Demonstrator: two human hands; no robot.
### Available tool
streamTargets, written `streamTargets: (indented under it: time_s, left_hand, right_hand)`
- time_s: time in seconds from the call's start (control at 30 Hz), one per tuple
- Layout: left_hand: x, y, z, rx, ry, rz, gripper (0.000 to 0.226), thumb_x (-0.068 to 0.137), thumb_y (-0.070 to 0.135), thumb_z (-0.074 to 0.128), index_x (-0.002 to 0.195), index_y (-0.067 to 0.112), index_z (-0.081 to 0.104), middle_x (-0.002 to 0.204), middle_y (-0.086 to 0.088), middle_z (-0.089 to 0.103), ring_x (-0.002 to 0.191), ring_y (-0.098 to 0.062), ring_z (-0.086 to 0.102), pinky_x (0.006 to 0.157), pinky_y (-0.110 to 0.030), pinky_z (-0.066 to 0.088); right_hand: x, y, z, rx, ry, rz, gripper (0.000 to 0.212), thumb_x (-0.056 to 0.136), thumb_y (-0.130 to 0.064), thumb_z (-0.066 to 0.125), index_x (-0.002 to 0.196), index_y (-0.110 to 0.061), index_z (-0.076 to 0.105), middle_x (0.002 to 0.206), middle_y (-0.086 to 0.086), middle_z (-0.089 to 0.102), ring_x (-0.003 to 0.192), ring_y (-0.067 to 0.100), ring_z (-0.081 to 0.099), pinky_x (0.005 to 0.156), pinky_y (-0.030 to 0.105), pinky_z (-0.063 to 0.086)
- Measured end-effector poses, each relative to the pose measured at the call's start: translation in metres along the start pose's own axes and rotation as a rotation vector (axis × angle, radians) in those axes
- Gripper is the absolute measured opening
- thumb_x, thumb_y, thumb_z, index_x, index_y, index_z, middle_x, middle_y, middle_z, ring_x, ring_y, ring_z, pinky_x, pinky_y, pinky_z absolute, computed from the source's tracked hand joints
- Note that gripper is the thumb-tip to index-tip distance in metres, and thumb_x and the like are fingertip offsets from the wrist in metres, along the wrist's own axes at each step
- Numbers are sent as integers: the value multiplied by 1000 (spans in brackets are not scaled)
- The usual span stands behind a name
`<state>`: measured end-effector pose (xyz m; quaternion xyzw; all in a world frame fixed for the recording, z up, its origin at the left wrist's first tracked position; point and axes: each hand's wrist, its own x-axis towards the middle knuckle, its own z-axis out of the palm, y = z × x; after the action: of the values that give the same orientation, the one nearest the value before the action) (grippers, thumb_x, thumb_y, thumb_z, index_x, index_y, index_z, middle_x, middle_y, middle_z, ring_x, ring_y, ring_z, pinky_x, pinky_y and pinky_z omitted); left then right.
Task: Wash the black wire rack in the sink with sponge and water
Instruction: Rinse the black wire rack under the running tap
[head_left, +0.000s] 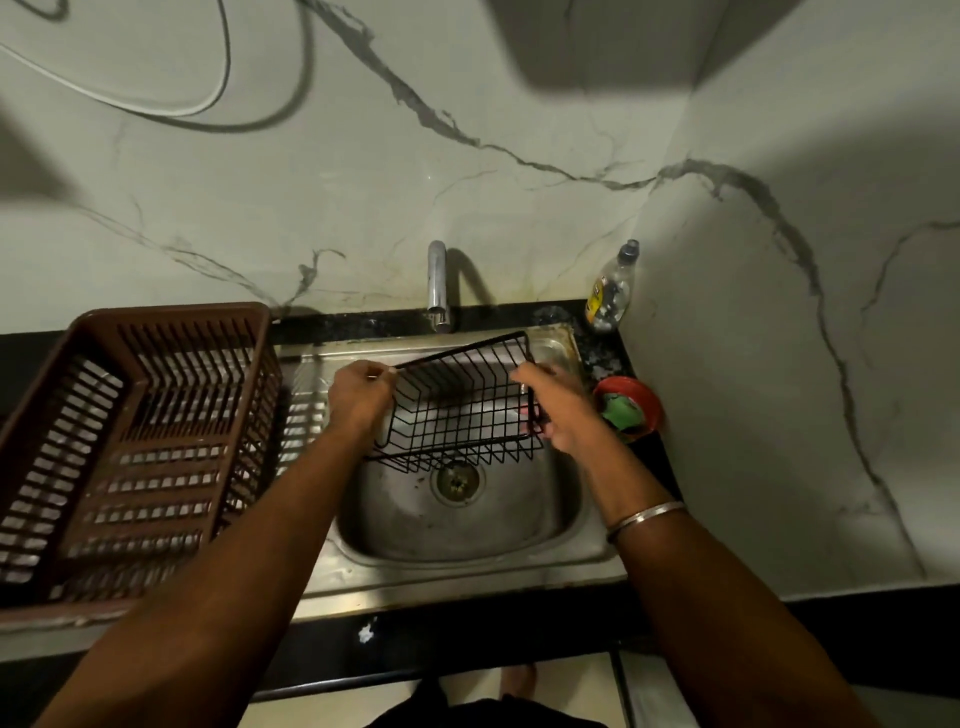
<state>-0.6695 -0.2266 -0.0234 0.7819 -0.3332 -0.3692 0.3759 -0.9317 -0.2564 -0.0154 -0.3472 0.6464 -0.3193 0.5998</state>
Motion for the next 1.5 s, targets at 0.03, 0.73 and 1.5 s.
streamTargets:
  time_s: [0.03, 0.73, 1.5]
  left_hand:
    - [2, -9, -2, 67, 13, 16, 27, 98, 33, 76, 122, 24, 70, 108, -5, 77, 89, -18, 74, 75, -39, 65]
    - [-29, -20, 8, -582, -535, -376, 48, 103, 24, 47, 76, 8, 83, 99, -17, 78, 90, -33, 73, 81, -44, 60]
    - [-41, -25, 70, -553, -460, -389, 23, 101, 23, 52, 106, 9, 69, 111, -20, 73, 97, -33, 73, 97, -52, 56]
  right_hand:
    - [0, 2, -6, 60, -17, 30, 46, 68, -41, 85, 108, -23, 72, 111, 8, 71, 110, 32, 68, 90, 51, 59]
    - [3, 24, -70, -40, 370, -292, 40, 99, -50, 65, 81, -15, 74, 63, -4, 67, 58, 14, 61, 57, 31, 52]
    - [42, 19, -114, -84, 236, 84, 42, 100, -37, 65, 77, -3, 73, 50, 3, 64, 45, 18, 64, 43, 14, 44]
